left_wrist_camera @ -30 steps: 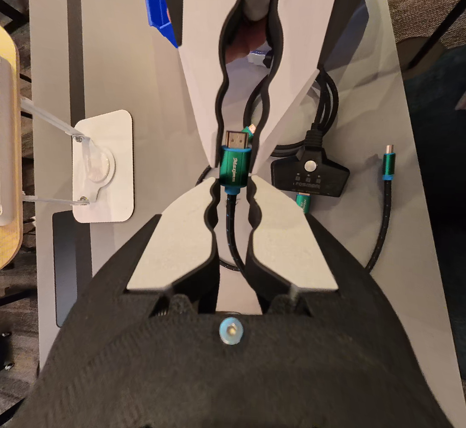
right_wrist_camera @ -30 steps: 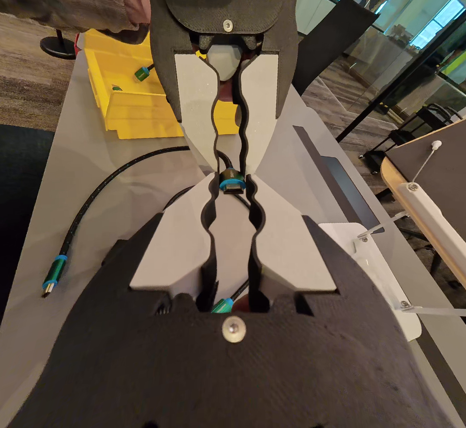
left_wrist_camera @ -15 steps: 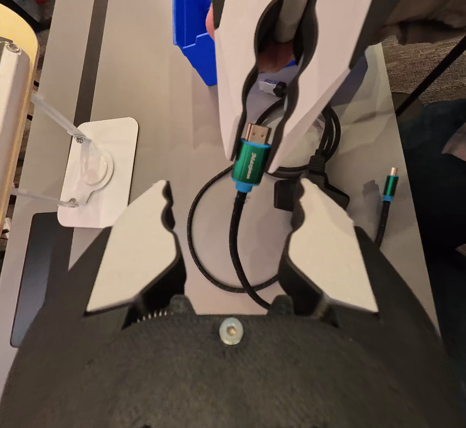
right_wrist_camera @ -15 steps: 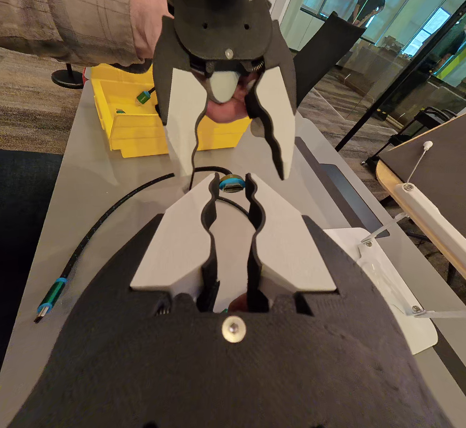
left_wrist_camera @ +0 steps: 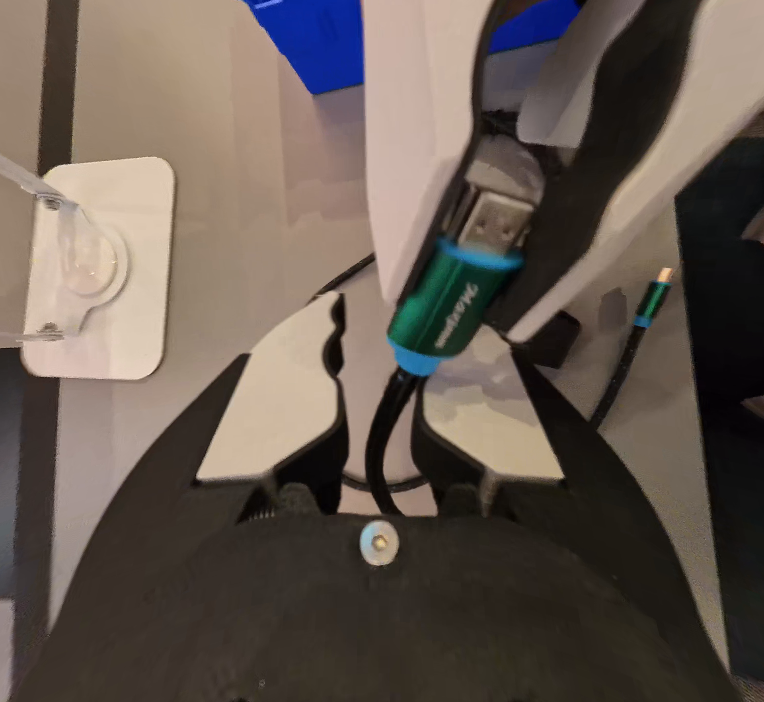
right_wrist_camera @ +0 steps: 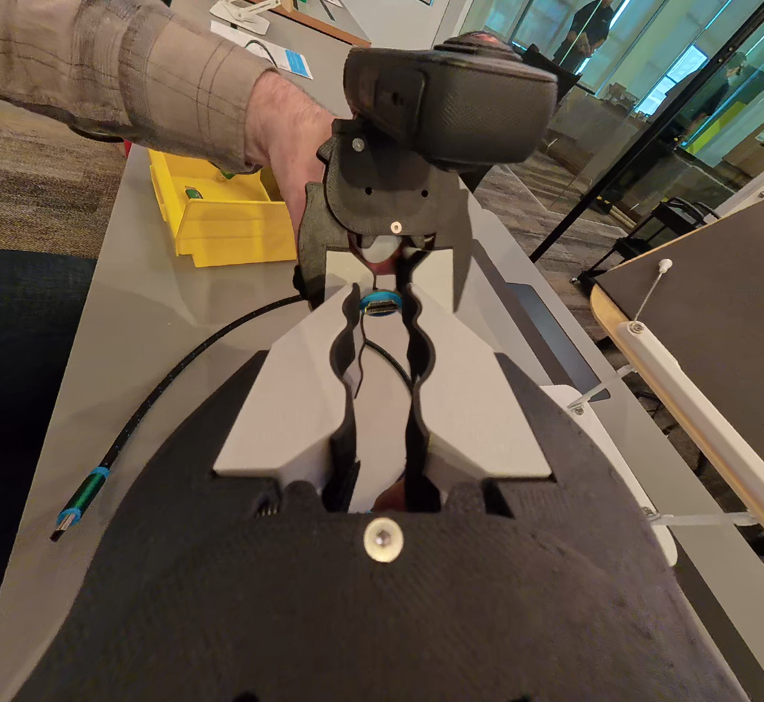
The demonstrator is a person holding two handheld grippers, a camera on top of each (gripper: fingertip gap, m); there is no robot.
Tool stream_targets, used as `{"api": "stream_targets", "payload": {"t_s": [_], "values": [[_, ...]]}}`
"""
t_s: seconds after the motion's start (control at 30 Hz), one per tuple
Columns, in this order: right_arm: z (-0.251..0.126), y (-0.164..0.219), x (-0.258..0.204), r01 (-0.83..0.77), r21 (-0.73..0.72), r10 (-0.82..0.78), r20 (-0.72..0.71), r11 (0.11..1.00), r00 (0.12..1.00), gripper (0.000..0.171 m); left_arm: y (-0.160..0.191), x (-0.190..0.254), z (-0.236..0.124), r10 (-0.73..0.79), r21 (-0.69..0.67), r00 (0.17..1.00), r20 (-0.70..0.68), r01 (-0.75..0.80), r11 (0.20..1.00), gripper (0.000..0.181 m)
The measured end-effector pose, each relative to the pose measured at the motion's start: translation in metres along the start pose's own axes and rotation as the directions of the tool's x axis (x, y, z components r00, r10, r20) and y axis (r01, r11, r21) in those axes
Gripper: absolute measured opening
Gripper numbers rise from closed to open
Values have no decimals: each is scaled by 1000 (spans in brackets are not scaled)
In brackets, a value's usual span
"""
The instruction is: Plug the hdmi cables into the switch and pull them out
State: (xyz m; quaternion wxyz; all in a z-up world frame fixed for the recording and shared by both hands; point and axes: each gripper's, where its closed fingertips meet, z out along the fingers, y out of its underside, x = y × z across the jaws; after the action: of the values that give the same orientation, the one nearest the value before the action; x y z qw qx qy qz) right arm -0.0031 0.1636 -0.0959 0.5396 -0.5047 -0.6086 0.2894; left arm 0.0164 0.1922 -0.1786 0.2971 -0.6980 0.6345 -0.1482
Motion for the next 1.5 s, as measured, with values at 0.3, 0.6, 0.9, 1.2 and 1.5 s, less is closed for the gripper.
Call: {"api": "stream_targets", "payload": {"t_s": [0.3,0.6,0.9,1.2,1.5], "values": [[-6,-10,0,-63,84,60,38,995,997,18,-17,16,-26,-66,273,987,-148,104,956,0],[-16,-29,-3,-140,188,122,103,972,987,18,-45,32,-46,-55,514,955,-291,205,833,6],[-17,-32,-2,-162,208,141,113,965,984,17,-57,21,-49,-120,627,945,-304,293,722,33],[-23,-30,6,-214,240,192,112,947,975,17,-64,21,-50,-92,689,965,-246,241,684,11],[-26,-34,7,-254,292,222,139,922,965,17,-68,22,-53,-134,714,943,-305,320,623,21]]}}
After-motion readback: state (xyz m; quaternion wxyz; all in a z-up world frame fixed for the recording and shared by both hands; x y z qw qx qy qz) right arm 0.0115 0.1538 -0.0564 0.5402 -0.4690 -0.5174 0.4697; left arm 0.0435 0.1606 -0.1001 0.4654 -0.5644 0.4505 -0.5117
